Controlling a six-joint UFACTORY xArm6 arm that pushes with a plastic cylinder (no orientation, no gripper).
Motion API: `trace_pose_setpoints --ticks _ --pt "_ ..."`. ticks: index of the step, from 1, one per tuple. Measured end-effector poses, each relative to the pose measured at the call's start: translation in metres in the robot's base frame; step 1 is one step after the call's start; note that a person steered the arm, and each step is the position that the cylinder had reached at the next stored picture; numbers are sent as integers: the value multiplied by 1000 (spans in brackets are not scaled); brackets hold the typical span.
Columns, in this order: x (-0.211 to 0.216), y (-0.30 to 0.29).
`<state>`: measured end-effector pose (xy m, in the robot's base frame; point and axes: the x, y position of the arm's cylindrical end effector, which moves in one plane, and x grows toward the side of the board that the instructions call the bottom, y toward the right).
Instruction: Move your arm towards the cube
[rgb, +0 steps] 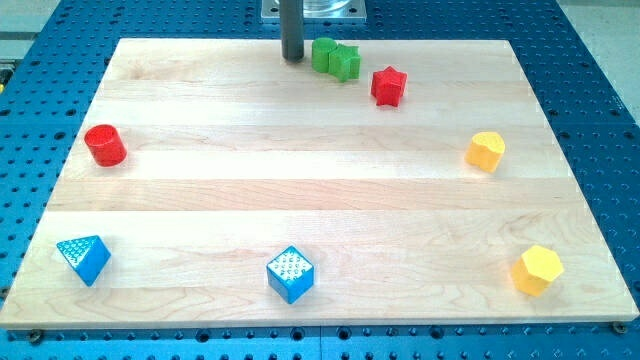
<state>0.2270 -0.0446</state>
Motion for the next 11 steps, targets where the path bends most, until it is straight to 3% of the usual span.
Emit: trace_pose_setpoints --ticks 1,6,7,9,10,11 --pt "44 9" --pt "49 18" --pt "112 37" --pt "295 111" --pt "367 82" --pt "391 88"
